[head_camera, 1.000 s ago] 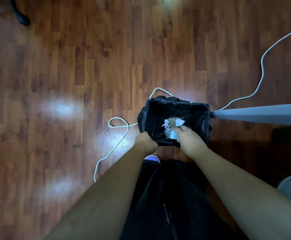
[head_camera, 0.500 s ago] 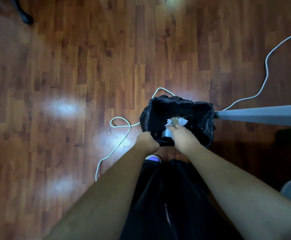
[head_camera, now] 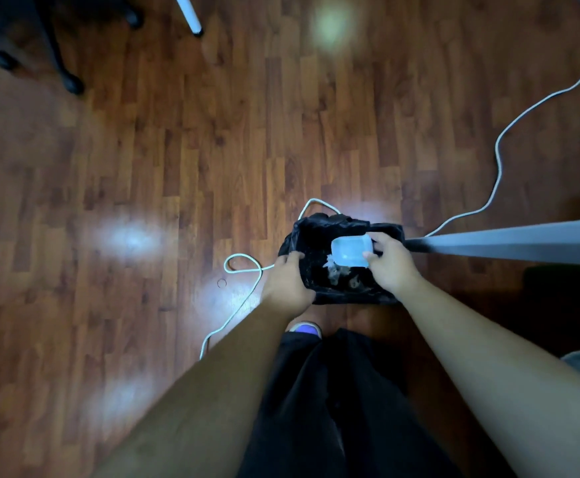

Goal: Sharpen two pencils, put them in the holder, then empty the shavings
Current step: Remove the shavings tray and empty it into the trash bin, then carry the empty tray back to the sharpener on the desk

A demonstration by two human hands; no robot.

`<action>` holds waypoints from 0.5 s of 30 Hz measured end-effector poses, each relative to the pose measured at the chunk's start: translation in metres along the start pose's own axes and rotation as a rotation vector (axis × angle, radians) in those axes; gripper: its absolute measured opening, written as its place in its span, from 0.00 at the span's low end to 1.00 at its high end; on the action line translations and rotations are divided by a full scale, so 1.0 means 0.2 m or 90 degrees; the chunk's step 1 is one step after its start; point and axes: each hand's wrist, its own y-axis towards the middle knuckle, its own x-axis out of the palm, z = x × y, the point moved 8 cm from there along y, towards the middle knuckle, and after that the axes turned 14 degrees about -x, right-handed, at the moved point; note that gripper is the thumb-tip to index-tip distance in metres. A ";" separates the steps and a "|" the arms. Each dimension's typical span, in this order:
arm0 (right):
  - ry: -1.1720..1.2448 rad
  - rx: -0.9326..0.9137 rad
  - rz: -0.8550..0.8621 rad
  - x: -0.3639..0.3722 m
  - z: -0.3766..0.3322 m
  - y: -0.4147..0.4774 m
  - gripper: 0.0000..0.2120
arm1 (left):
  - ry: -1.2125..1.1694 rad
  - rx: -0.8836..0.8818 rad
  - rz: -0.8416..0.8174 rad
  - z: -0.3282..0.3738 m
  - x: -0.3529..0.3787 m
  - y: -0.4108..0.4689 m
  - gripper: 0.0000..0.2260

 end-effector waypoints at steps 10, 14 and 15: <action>0.305 -0.096 -0.001 -0.70 -0.92 -0.34 0.15 | 0.025 0.305 0.093 0.81 -0.73 -0.65 0.38; 0.347 -0.139 0.043 -1.05 -1.16 -0.56 0.17 | -0.001 0.447 0.138 1.15 -0.97 -0.98 0.29; 0.359 -0.147 0.065 -1.15 -1.20 -0.63 0.18 | 0.004 0.486 0.136 1.24 -1.00 -1.08 0.28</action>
